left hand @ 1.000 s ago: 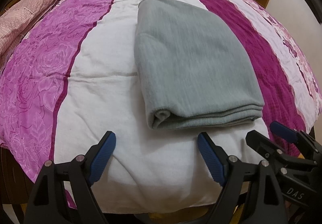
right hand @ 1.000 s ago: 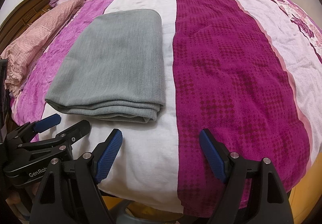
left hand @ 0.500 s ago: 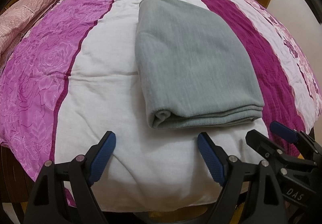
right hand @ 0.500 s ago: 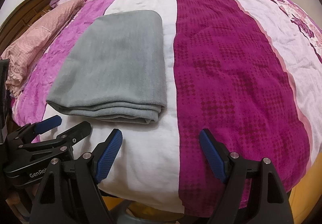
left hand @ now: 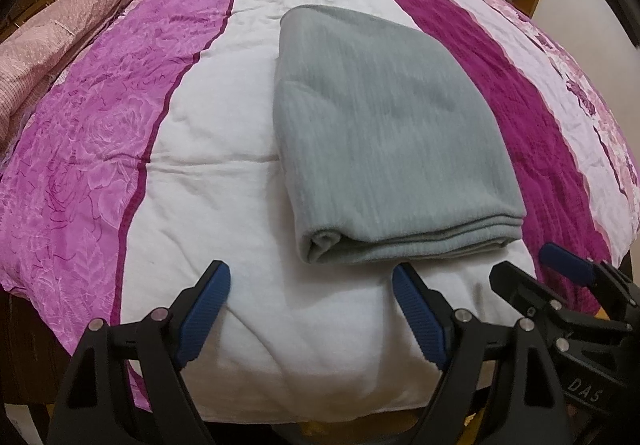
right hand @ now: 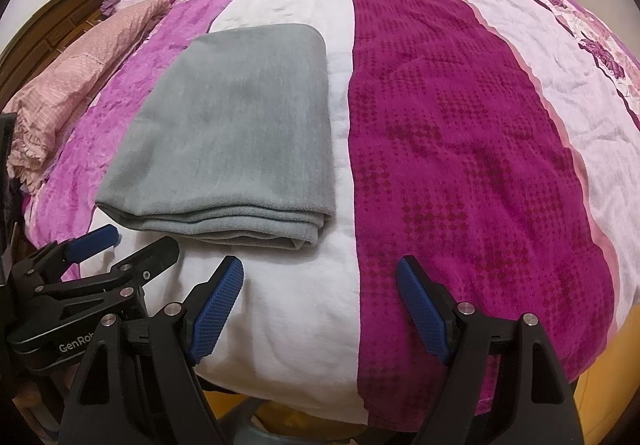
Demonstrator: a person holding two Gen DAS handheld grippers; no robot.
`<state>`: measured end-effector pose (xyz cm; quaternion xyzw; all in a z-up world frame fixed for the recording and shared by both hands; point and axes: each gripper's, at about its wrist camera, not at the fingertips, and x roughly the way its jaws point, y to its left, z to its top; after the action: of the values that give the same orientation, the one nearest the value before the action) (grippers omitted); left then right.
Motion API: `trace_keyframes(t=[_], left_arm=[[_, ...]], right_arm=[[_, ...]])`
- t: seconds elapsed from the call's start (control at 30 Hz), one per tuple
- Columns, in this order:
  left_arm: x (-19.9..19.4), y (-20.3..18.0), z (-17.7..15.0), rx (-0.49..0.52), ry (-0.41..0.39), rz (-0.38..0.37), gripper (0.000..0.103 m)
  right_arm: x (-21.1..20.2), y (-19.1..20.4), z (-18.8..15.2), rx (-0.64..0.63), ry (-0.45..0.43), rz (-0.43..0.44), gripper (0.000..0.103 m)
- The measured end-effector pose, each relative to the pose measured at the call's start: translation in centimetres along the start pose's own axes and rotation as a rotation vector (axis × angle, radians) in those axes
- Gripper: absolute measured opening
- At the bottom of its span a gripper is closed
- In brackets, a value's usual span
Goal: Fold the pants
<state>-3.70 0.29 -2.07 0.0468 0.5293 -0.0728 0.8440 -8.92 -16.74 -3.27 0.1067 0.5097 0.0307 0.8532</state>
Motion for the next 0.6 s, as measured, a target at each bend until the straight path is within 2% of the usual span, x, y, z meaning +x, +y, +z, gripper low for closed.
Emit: trace_keyframes(t=[0.6], left_arm=[[-0.38,-0.04,0.09,0.002,-0.01,0.009,0.087]], right_arm=[[-0.17,0.05,0.27,-0.004,-0.003,-0.001,0.074]])
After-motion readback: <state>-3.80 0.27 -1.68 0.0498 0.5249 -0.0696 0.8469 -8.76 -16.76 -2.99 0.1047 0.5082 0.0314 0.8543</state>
